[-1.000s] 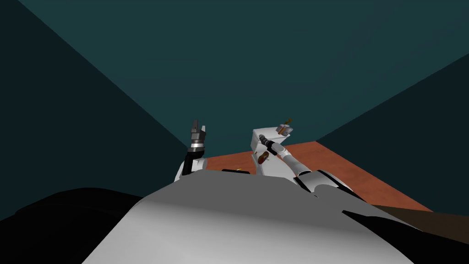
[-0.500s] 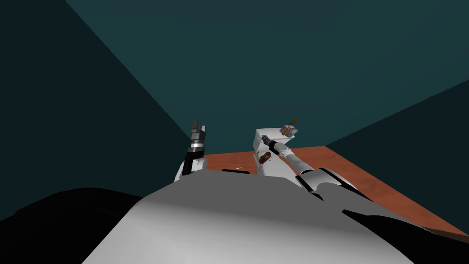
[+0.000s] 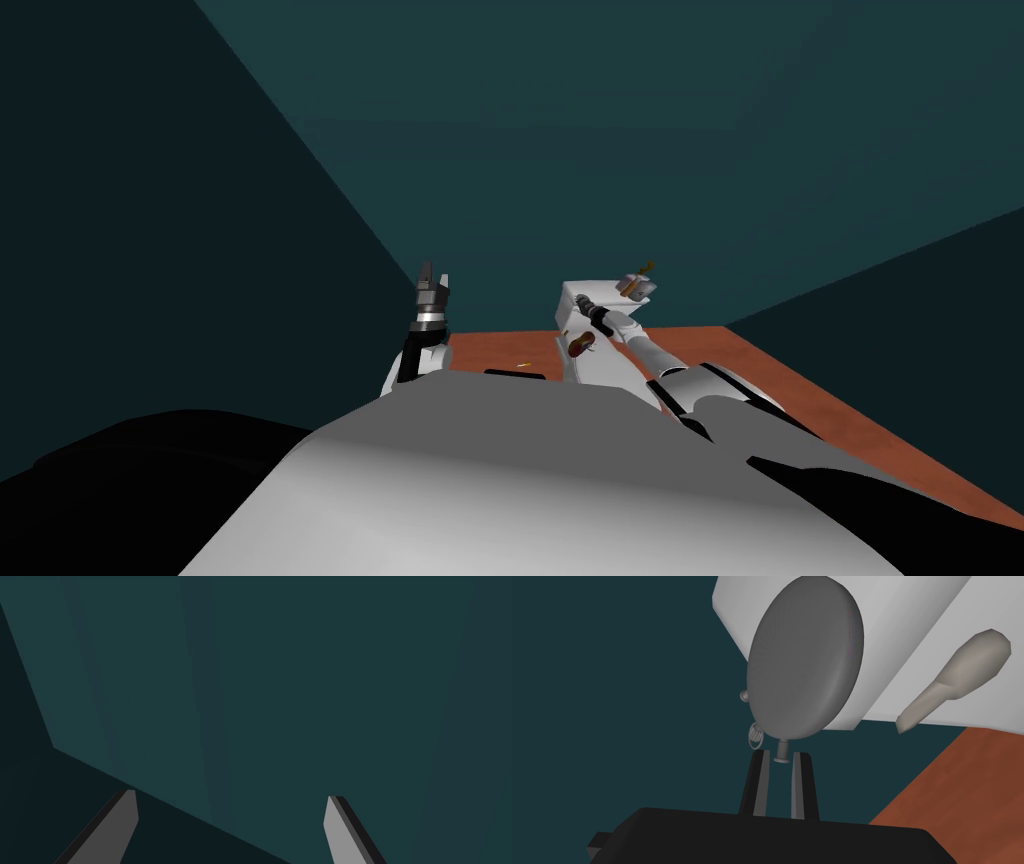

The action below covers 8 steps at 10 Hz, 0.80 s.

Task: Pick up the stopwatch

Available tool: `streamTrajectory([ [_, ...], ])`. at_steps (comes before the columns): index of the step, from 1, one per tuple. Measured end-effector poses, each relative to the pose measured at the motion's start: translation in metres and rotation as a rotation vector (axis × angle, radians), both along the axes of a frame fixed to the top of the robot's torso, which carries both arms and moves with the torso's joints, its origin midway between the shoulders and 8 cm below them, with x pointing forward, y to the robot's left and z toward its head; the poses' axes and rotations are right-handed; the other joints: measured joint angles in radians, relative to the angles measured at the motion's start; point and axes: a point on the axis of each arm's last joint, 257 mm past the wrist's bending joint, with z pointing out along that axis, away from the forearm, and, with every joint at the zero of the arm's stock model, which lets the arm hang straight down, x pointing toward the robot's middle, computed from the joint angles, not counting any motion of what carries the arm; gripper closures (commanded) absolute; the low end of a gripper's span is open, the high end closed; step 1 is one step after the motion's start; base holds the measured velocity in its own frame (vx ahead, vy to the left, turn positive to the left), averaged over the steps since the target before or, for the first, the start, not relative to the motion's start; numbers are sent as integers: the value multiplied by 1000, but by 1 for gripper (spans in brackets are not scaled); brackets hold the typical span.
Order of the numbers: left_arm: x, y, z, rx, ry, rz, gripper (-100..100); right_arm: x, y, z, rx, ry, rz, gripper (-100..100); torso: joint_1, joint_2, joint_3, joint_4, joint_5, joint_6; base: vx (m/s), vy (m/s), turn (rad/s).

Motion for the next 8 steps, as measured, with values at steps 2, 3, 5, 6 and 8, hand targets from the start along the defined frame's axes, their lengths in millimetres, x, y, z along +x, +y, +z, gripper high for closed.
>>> streamTrajectory([
  [2, 0, 0, 0, 0, 0, 0, 0, 0, -14, 1, -4, -1, -23, 100, 0, 1, 0, 0, 0, 0, -60, -2, 123],
  [3, 0, 0, 0, 0, 0, 0, 0, 1, -17, 2, -3, -2, -31, 100, 0, 1, 1, 0, 0, 1, -71, -9, 150],
  [5, 0, 0, 0, 0, 0, 0, 0, 1, -32, 3, -8, -3, -60, 100, 0, 2, 1, 1, 0, 1, -47, -2, 35],
  [6, 0, 0, 0, 0, 0, 0, 0, 1, -34, 4, 0, -4, -66, 100, 0, 1, 1, 0, 0, 2, -46, 7, 152],
  [8, 0, 0, 0, 0, 0, 0, 0, 0, -48, 7, -5, -5, -90, 100, 1, 1, 1, 0, 0, 1, -59, -1, 142],
])
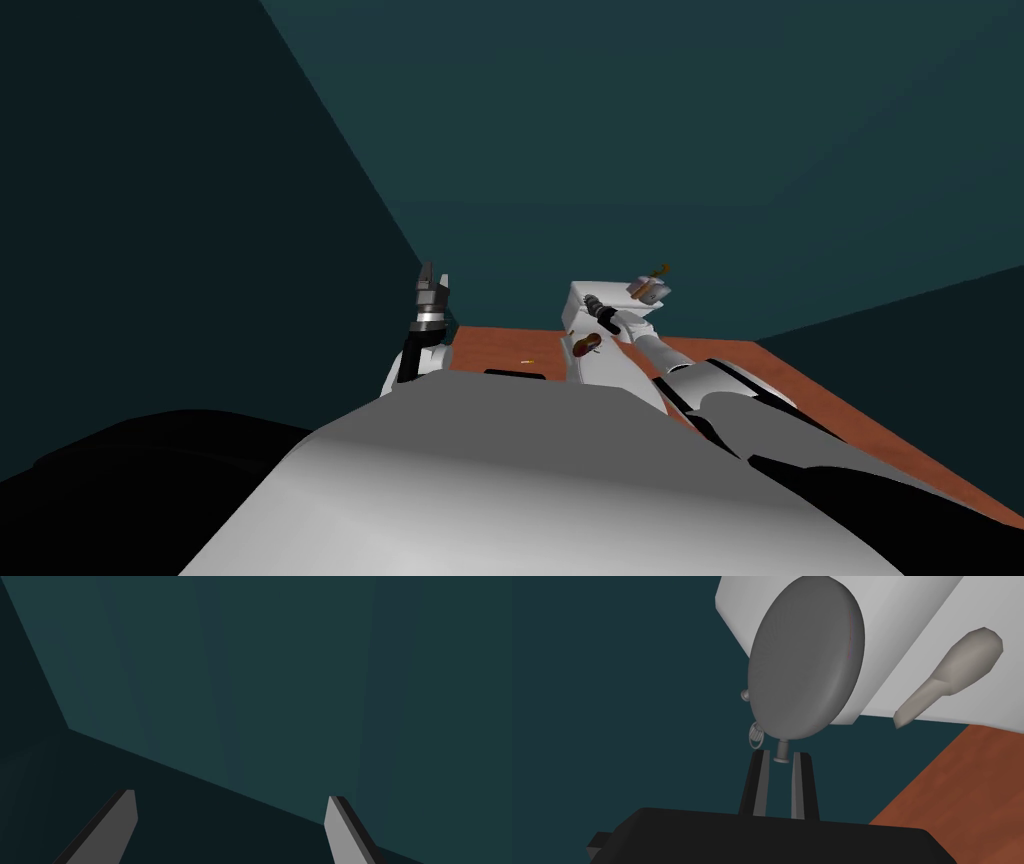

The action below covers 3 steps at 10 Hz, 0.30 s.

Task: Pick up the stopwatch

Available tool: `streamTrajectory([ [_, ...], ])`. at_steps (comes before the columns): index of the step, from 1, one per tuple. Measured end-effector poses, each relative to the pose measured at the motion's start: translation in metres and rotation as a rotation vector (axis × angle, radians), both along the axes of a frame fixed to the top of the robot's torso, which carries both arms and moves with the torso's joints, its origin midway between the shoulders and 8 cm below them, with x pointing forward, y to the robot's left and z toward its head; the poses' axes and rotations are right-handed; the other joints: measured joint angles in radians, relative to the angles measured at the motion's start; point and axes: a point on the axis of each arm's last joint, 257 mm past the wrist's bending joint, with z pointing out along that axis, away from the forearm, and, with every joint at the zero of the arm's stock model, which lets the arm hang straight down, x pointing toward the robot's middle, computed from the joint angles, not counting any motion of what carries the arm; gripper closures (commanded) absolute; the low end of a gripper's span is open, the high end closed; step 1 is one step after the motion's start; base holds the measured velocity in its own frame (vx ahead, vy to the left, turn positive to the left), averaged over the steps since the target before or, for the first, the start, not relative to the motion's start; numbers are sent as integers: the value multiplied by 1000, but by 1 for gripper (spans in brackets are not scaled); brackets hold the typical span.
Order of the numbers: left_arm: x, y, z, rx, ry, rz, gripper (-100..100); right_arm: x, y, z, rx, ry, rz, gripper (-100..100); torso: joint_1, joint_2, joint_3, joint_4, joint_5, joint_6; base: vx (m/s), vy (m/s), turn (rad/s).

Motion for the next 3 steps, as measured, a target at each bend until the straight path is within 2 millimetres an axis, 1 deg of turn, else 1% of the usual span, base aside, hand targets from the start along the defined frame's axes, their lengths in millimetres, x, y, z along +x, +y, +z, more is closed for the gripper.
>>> streamTrajectory([
  [1, 0, 0, 0, 0, 0, 0, 0, -1, -12, 0, -3, 0, -22, 100, 0, 1, 0, 0, 0, 0, -60, -1, 81],
  [2, 0, 0, 0, 0, 0, 0, 0, -1, -17, 2, -6, -2, -28, 100, 0, 1, 1, 0, 0, 1, -21, 1, 0],
  [3, 0, 0, 0, 0, 0, 0, 0, -1, -17, 2, -6, -2, -30, 0, 0, -1, 0, 0, 0, 1, 0, 0, 0],
])
